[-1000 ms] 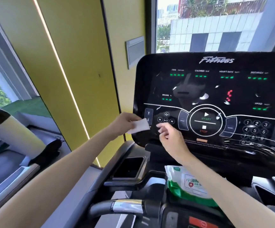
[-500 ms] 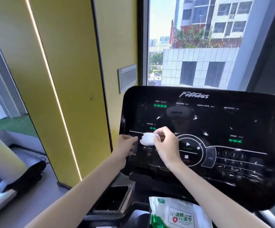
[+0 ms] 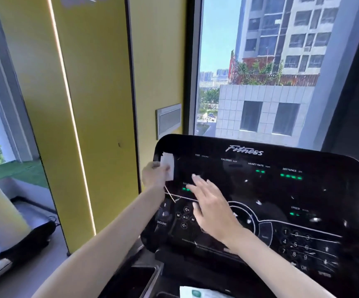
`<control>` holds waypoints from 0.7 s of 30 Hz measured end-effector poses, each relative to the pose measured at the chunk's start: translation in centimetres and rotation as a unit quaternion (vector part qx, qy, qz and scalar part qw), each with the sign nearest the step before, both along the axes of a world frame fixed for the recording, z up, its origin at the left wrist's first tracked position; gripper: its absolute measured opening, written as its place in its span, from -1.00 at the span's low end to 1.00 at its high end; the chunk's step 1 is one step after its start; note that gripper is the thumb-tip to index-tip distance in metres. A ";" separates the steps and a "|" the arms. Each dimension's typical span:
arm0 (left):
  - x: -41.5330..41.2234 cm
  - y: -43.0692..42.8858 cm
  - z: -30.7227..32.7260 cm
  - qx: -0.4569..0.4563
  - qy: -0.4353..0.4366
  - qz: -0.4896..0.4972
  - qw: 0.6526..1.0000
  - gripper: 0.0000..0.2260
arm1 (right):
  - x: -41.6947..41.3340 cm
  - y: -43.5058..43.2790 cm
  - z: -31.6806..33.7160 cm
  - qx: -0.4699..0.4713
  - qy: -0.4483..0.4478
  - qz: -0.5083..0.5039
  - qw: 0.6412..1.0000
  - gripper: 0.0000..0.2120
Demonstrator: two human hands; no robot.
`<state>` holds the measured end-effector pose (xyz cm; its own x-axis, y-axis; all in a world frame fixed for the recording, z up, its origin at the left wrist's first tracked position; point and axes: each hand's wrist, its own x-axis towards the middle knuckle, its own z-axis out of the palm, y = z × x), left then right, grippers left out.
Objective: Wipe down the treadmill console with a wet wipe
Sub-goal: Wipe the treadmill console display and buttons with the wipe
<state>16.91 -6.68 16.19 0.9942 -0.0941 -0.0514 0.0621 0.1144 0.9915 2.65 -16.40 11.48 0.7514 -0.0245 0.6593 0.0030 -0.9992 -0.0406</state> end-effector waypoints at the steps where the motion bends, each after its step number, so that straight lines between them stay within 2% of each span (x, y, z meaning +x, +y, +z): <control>1: 0.7 0.0 0.7 0.048 -0.083 0.052 0.994 -0.87 | 0.2 -0.6 0.2 -0.016 -0.003 -0.036 0.999 -0.51; 3: 1.6 -0.3 1.3 0.153 -0.224 0.119 0.955 -0.87 | 0.6 -1.0 1.0 -0.013 -0.010 -0.101 0.995 -0.47; 4: 1.6 -0.8 1.1 0.205 -0.270 0.122 0.933 -0.93 | 0.7 -1.1 1.3 -0.011 -0.013 -0.126 0.992 -0.45; 5: 1.3 -1.4 0.6 0.251 -0.314 0.103 0.910 -0.98 | 0.7 -1.2 1.4 -0.017 -0.012 -0.147 0.989 -0.42; 7: 0.5 -2.8 -1.5 0.319 -0.427 0.043 0.845 -0.91 | 0.5 -1.7 0.9 -0.036 0.012 -0.170 0.985 -0.36; 9: 0.1 -3.0 -2.9 0.344 -0.535 -0.019 0.772 -0.88 | 0.0 -2.5 0.2 -0.070 0.042 -0.172 0.982 -0.31; 10: 0.2 -2.6 -2.6 0.343 -0.552 -0.030 0.759 -0.86 | -0.2 -2.8 0.0 -0.095 0.056 -0.170 0.979 -0.31; 11: 0.8 -2.5 -2.1 0.338 -0.543 -0.017 0.768 -0.85 | -0.3 -3.2 -0.2 -0.125 0.076 -0.174 0.974 -0.32; 13: 1.9 -2.0 -1.0 0.321 -0.457 0.059 0.828 -0.84 | -0.3 -3.4 -0.5 -0.176 0.110 -0.196 0.958 -0.34; 14: 1.9 -2.0 -0.9 0.311 -0.429 0.086 0.844 -0.83 | -0.2 -3.4 -0.5 -0.185 0.113 -0.205 0.954 -0.34; 15: 1.4 -2.4 -1.0 0.309 -0.440 0.082 0.839 -0.82 | -0.1 -3.3 -0.4 -0.184 0.111 -0.211 0.954 -0.35; 18: 0.1 -3.0 -2.8 0.330 -0.558 -0.042 0.761 -0.83 | -0.1 -3.1 -0.5 -0.203 0.123 -0.215 0.947 -0.33; 19: 0.4 -2.8 -2.8 0.322 -0.550 -0.047 0.769 -0.83 | -0.1 -3.3 -0.5 -0.215 0.127 -0.214 0.944 -0.35; 21: 1.9 -2.7 -2.1 0.278 -0.437 0.053 0.854 -0.79 | -0.2 -3.8 -0.7 -0.214 0.110 -0.204 0.949 -0.44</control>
<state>18.81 -9.40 14.10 0.6768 -0.2033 0.7076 -0.7108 -0.4307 0.5561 2.50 -20.18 10.76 0.8574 -0.1085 0.5031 -0.3491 -0.8408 0.4137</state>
